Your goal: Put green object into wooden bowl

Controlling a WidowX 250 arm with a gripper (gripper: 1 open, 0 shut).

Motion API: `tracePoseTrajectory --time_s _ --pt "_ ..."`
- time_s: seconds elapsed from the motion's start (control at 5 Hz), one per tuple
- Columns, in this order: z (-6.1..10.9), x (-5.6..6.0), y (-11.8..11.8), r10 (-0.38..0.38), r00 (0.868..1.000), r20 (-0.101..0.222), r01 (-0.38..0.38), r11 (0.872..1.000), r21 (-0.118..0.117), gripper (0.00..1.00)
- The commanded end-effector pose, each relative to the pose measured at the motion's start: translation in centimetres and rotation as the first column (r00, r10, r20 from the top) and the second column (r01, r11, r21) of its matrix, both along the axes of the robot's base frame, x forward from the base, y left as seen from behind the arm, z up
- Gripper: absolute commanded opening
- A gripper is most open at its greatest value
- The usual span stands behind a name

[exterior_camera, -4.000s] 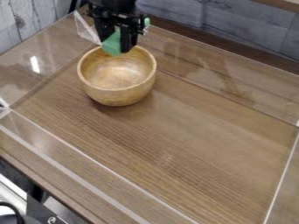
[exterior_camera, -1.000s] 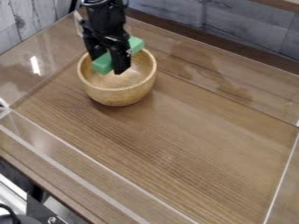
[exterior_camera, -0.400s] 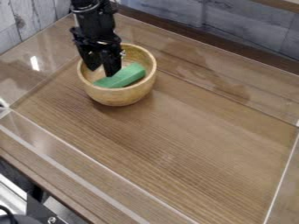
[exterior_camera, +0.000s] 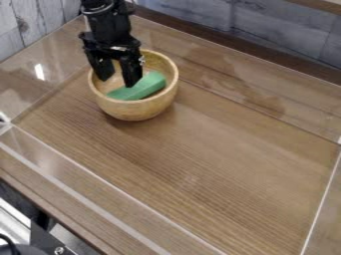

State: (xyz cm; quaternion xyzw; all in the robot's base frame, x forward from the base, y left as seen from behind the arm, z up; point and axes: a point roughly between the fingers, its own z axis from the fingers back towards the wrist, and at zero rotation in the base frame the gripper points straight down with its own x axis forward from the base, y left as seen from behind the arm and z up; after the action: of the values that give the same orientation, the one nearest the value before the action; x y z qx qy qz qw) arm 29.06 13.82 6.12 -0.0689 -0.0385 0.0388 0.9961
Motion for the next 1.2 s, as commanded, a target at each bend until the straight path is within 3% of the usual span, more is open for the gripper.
tracePoseTrajectory --time_s 0.0,0.6,0.8,1.0 --pt "2.7 1.0 1.1 0.040 0.995 0.093 -0.044 0.998 0.038 1.00" --pt "6.1 0.4 -0.1 -0.002 0.991 0.136 -0.003 0.999 0.036 1.00" --pt "7.0 0.5 -1.5 0.025 0.988 0.151 -0.032 0.999 0.041 1.00" --pt "7.7 1.4 -3.7 0.044 0.989 0.143 -0.050 0.998 0.040 1.00"
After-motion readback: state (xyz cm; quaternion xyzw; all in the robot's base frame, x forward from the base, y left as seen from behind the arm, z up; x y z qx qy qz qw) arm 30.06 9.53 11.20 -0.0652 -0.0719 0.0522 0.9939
